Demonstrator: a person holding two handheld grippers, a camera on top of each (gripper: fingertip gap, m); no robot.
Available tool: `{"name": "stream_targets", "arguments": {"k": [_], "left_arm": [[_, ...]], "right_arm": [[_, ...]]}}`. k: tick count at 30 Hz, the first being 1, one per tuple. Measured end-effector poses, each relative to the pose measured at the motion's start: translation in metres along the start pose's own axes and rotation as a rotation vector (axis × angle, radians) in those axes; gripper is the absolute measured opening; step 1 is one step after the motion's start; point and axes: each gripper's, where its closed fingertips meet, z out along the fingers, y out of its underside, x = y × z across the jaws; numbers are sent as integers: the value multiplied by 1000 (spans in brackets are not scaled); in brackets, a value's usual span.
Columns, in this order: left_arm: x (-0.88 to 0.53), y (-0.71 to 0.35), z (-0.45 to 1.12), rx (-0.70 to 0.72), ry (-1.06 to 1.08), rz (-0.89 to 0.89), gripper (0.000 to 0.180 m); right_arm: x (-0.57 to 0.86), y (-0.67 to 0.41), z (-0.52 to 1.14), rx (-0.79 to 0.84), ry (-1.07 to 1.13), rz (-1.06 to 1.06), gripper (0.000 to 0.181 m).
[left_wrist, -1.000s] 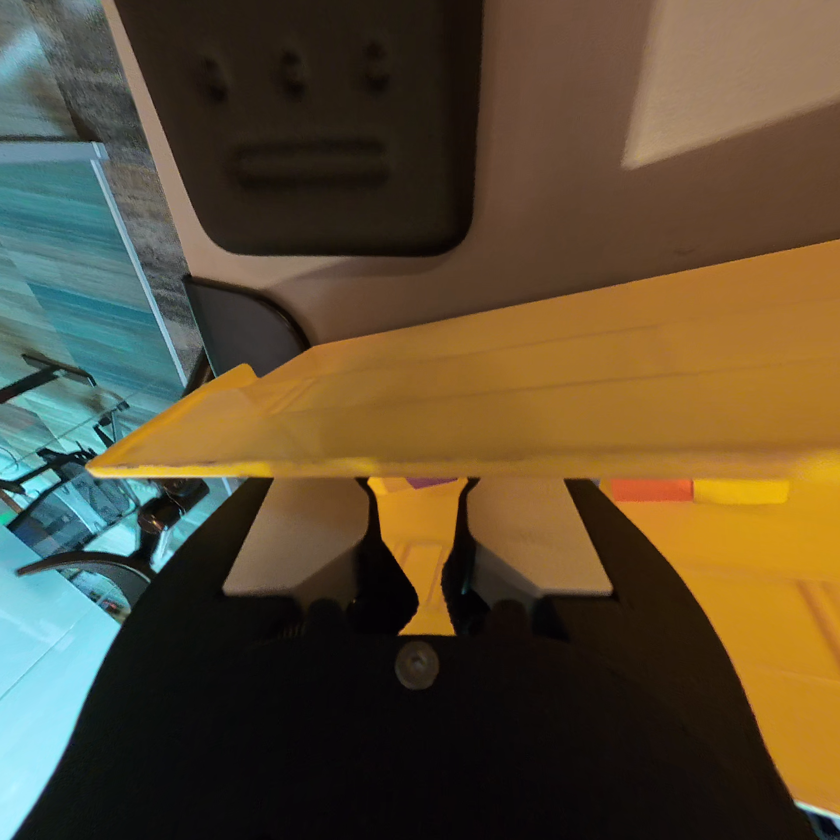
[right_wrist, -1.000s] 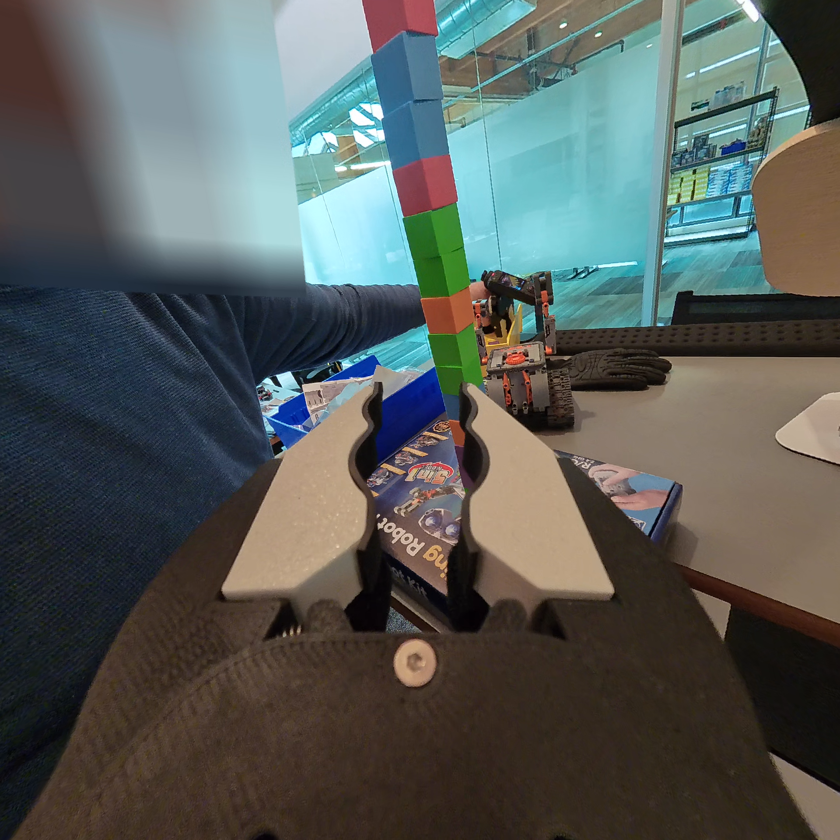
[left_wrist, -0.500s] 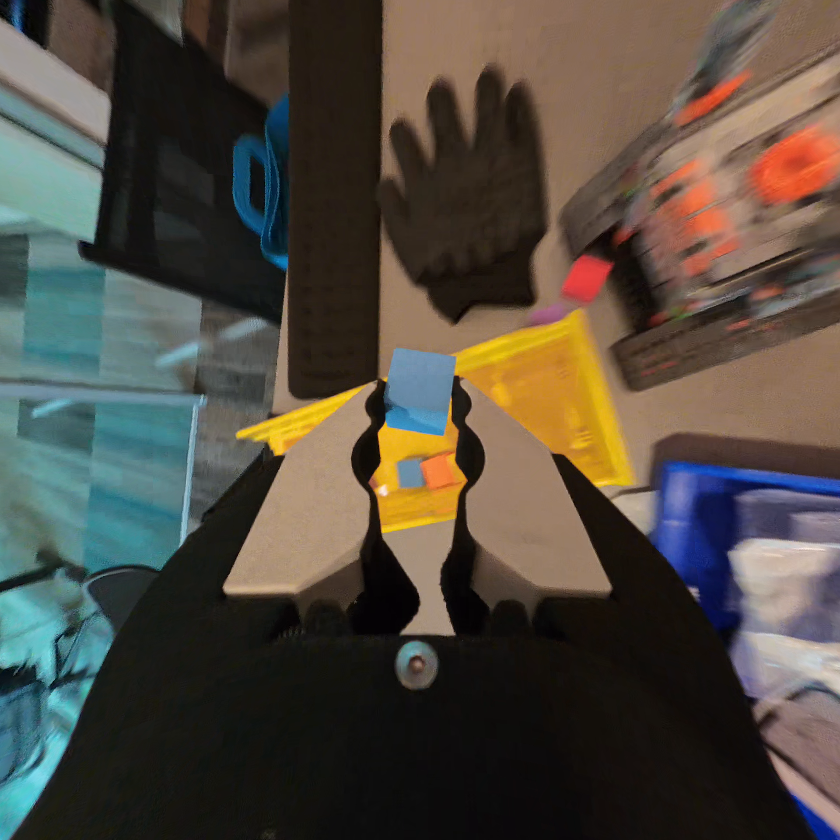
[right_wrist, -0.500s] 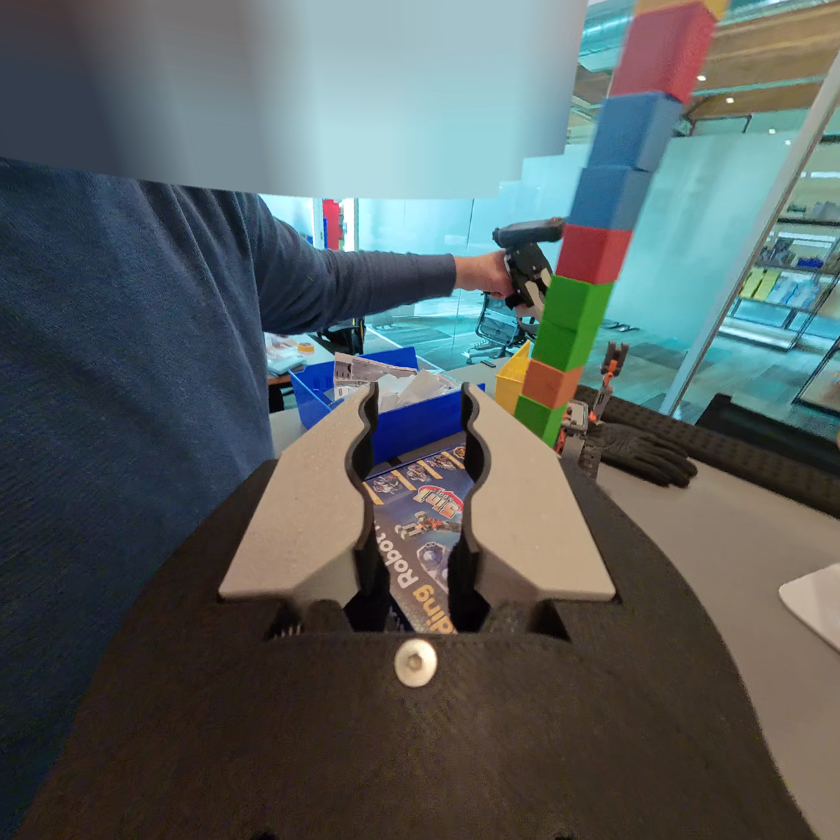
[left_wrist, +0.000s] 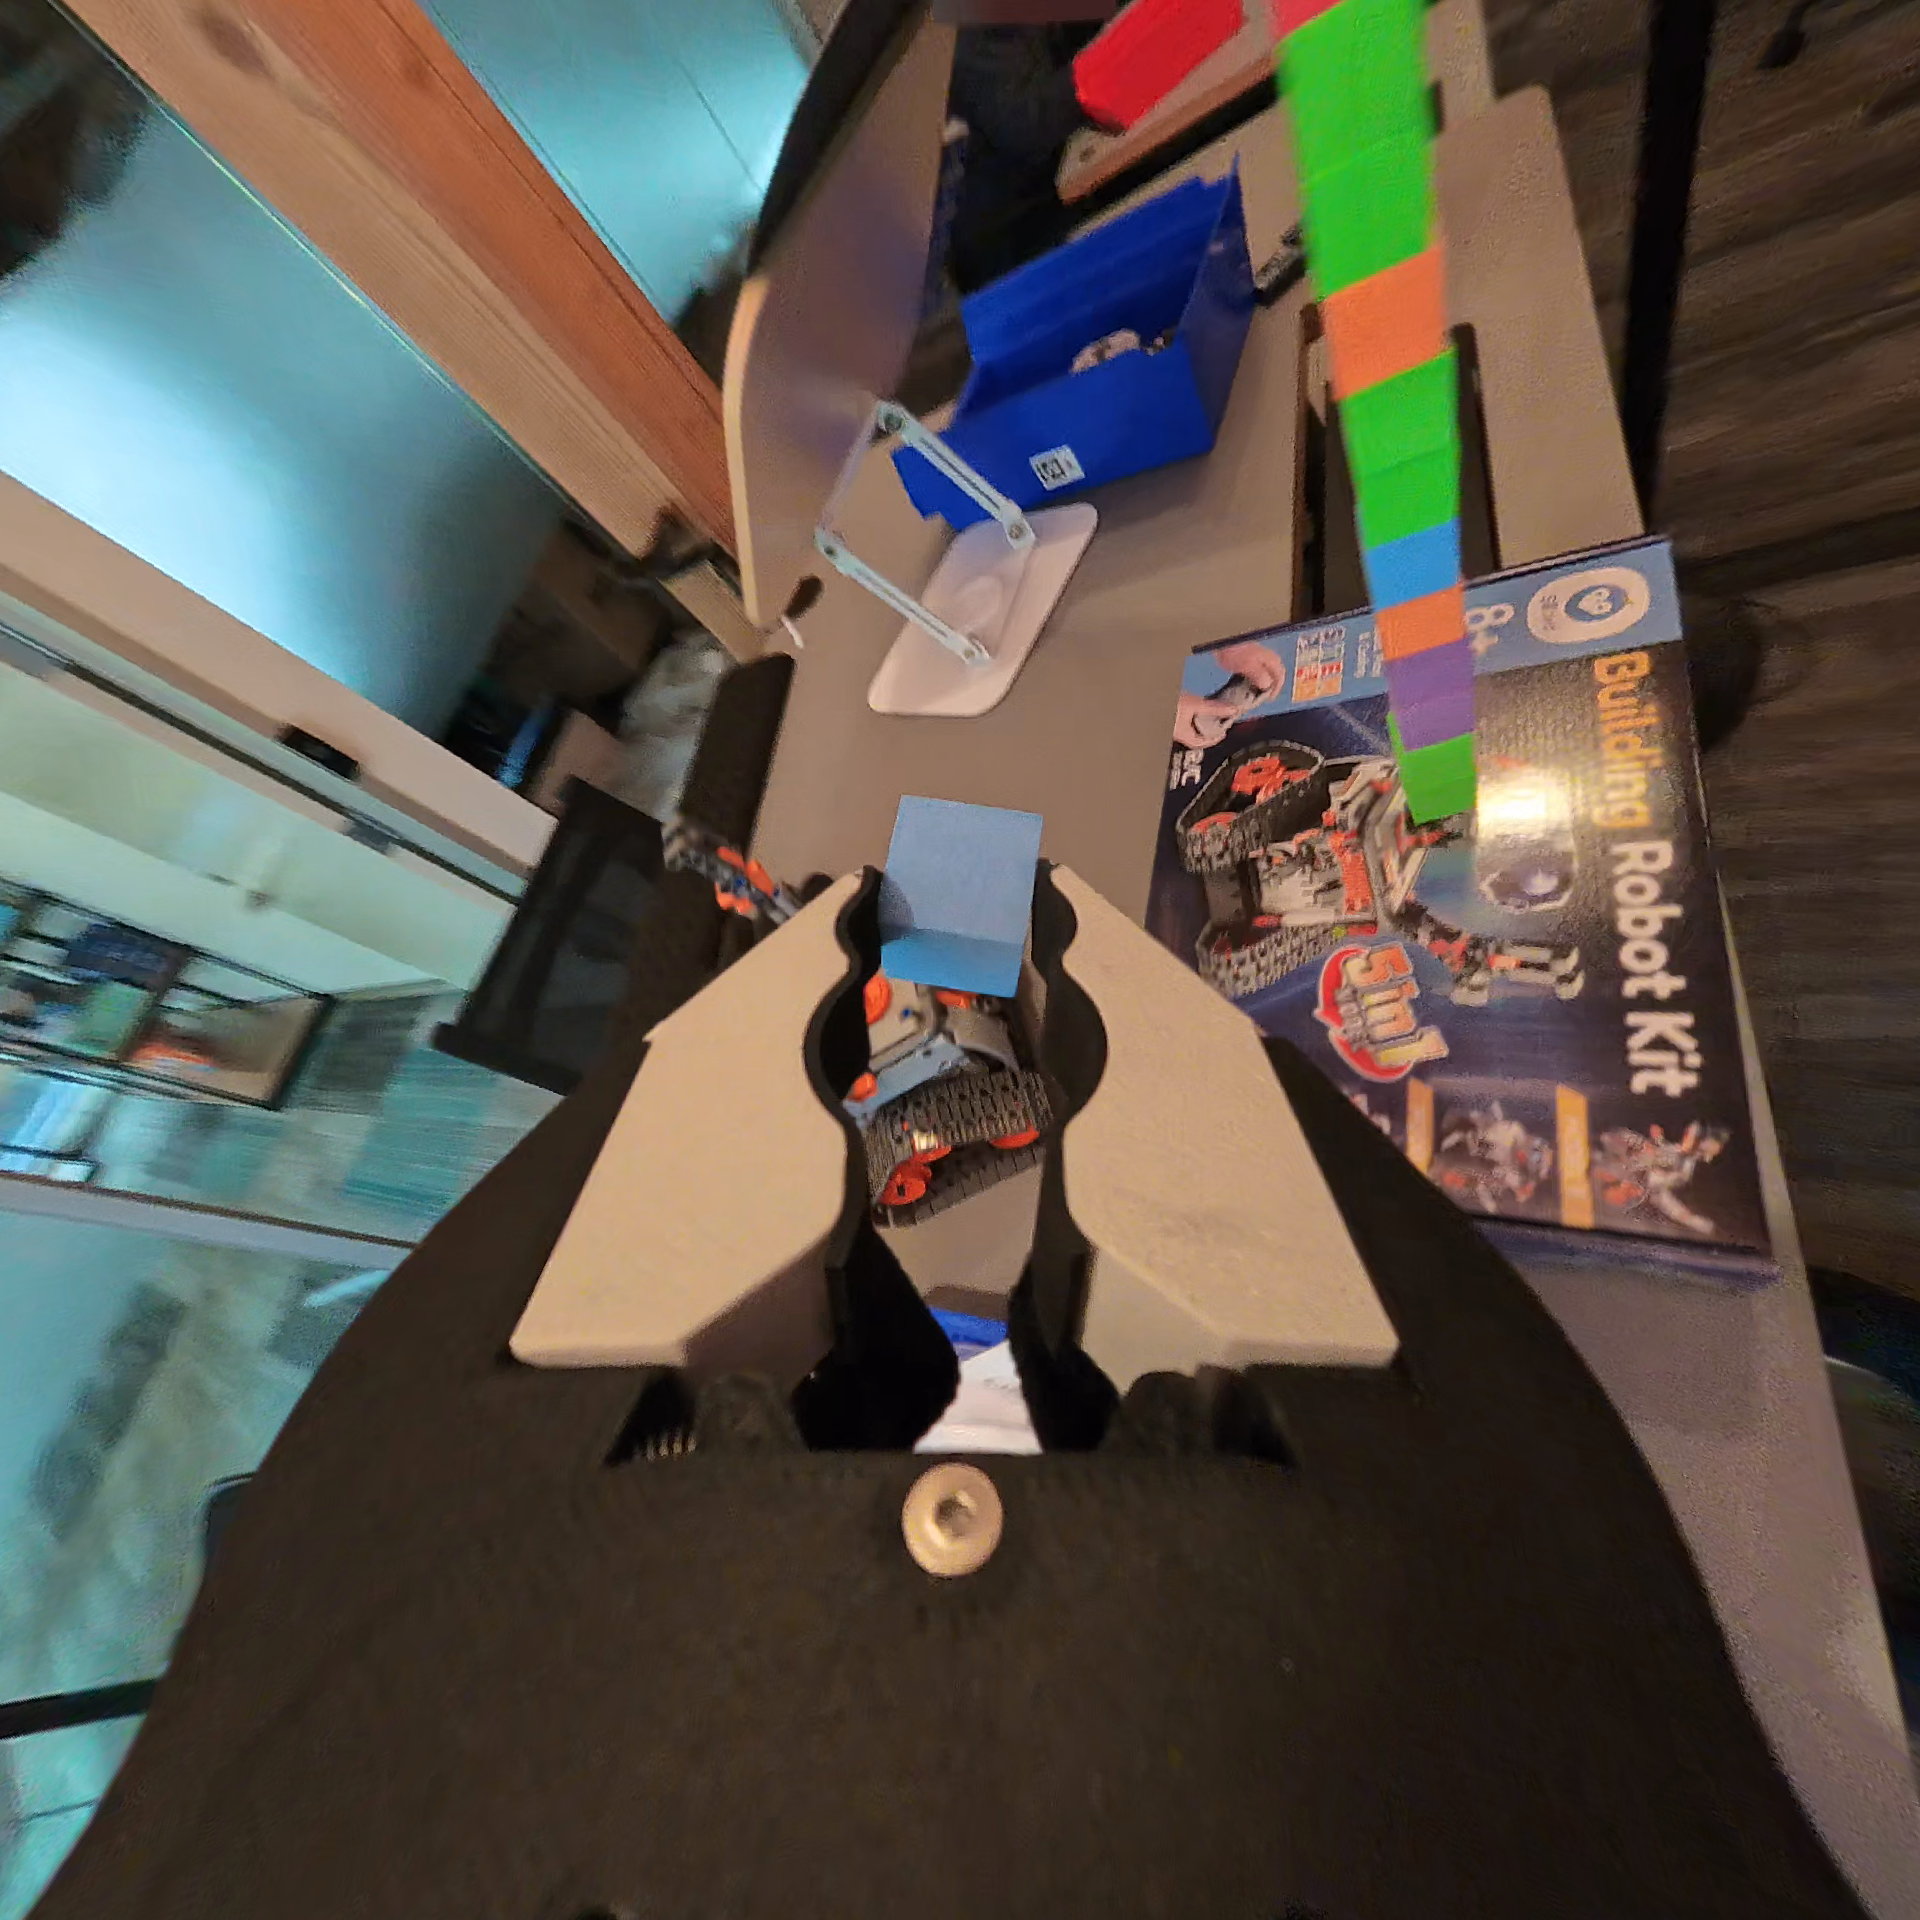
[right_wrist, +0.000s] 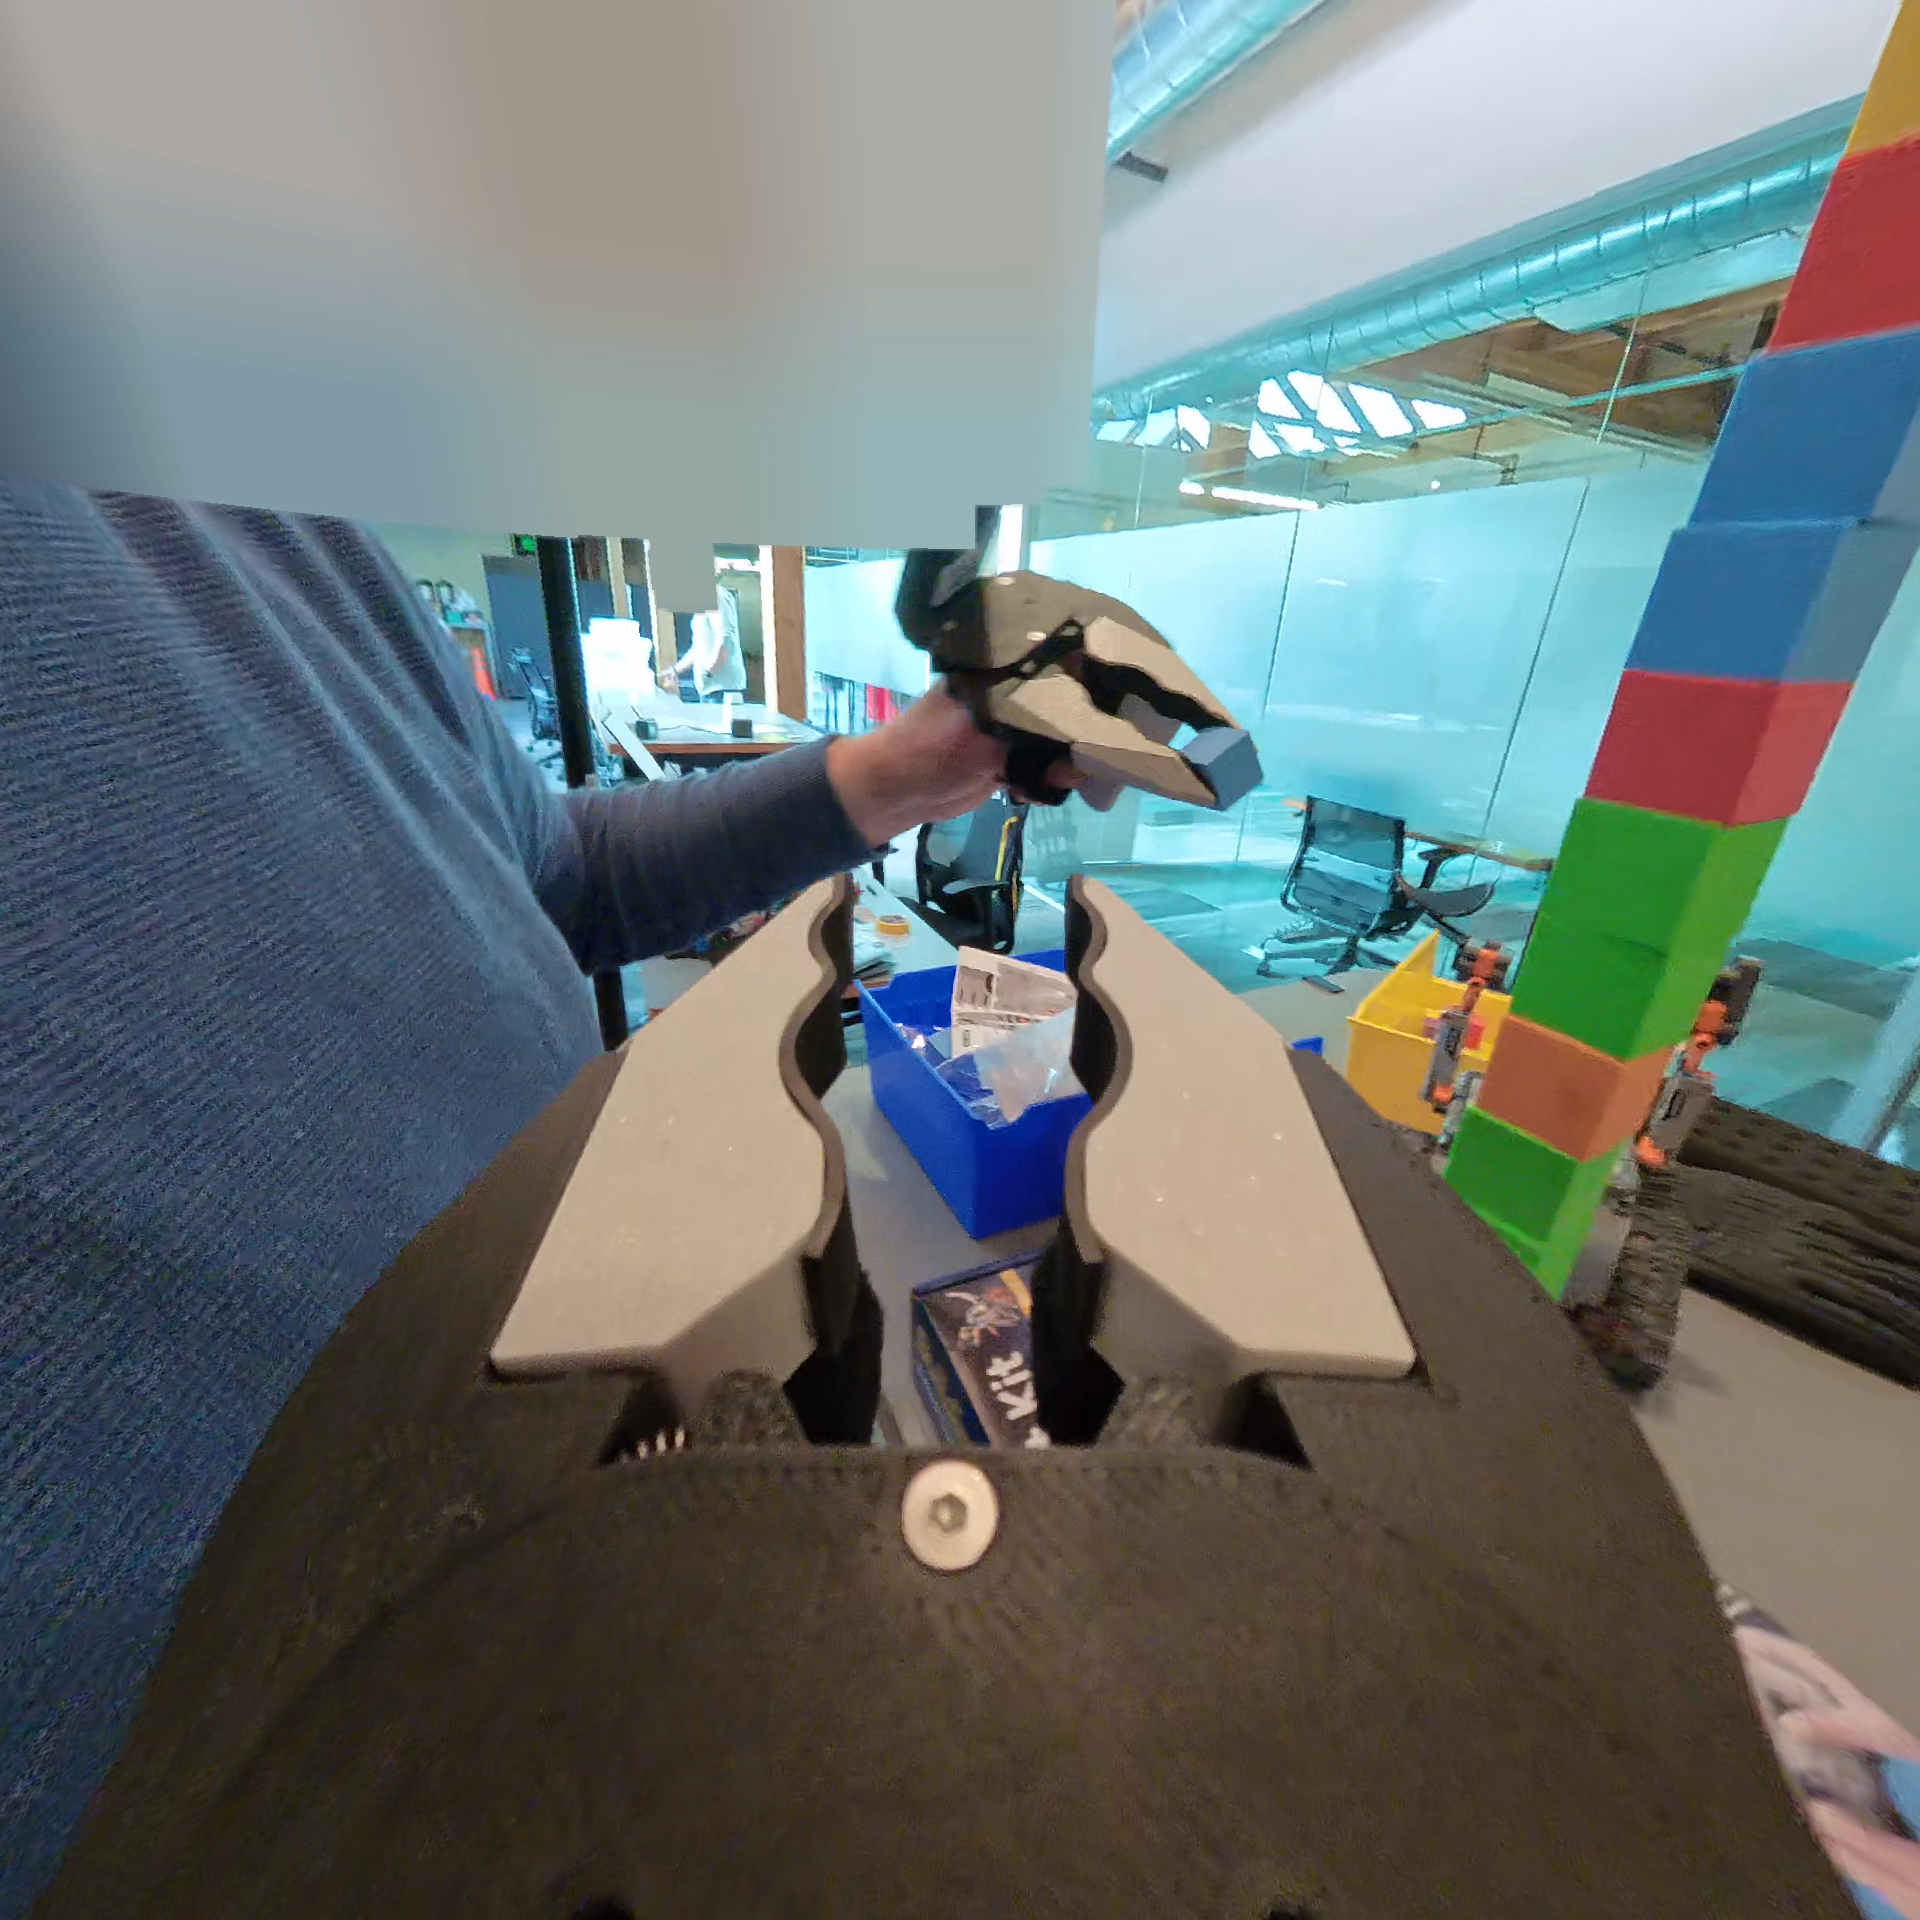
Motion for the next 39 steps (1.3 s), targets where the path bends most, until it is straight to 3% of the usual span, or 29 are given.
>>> {"name": "stream_targets", "arguments": {"k": [7, 13, 21, 24, 39], "left_arm": [[105, -61, -8, 36, -220, 325, 26], [150, -83, -3, 29, -270, 495, 27], [192, -88, -21, 104, -179, 567, 27], [204, -85, -30, 117, -169, 573, 27], [220, -89, -76, 254, -137, 441, 21]], "right_arm": [[6, 18, 4, 8, 8, 277, 40], [3, 30, 21, 35, 1, 447, 39], [-34, 46, 61, -15, -74, 492, 40], [-53, 52, 71, -55, -105, 480, 28], [-65, 22, 55, -51, 18, 349, 26]]}}
